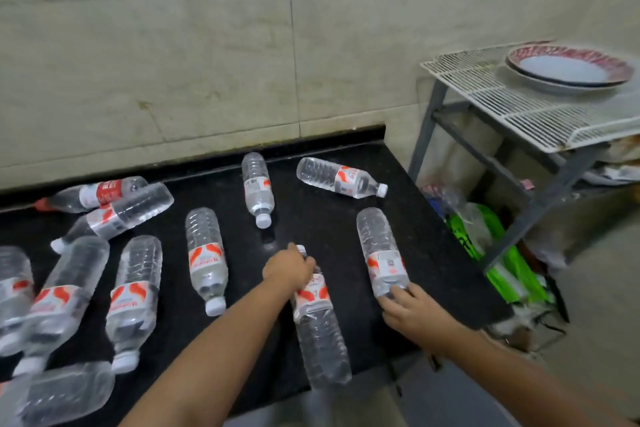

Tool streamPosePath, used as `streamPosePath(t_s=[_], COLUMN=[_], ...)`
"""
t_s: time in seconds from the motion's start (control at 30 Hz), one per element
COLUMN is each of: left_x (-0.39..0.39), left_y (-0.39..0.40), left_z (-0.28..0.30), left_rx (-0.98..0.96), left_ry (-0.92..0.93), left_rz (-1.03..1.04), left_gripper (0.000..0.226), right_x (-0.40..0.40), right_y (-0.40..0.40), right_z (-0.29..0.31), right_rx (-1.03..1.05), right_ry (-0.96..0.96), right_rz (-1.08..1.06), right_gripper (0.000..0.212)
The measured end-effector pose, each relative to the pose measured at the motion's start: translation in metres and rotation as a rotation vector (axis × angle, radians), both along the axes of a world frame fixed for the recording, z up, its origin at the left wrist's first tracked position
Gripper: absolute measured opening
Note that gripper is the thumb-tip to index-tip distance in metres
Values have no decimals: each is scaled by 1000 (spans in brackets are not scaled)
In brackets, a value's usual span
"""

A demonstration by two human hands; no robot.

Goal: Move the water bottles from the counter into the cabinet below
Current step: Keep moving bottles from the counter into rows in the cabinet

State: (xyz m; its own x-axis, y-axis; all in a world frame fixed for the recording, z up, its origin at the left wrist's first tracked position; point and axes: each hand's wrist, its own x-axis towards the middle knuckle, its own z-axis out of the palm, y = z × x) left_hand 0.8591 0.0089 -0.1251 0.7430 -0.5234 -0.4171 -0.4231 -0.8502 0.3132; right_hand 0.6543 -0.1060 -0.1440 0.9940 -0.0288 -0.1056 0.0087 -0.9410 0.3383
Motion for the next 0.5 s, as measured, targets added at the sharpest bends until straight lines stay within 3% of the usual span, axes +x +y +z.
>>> streamPosePath(t_s=[0.13, 0.2, 0.37, 0.5], left_x=[21, 26, 26, -3], left_y=[-17, -22, -28, -14], left_z=[-10, -11, 20, 72], left_rx=[-1, 25, -36, -154], left_ry=[59, 62, 63, 27], left_rz=[-30, -76, -225, -323], left_gripper=[41, 35, 31, 30], right_x=[12, 20, 42, 37], right_y=[-1, 3, 10, 6], right_z=[10, 10, 46, 84], right_rx=[-59, -36, 40, 288], right_ry=[37, -41, -328, -379], right_rz=[115, 160, 70, -76], right_gripper=[14, 7, 13, 41])
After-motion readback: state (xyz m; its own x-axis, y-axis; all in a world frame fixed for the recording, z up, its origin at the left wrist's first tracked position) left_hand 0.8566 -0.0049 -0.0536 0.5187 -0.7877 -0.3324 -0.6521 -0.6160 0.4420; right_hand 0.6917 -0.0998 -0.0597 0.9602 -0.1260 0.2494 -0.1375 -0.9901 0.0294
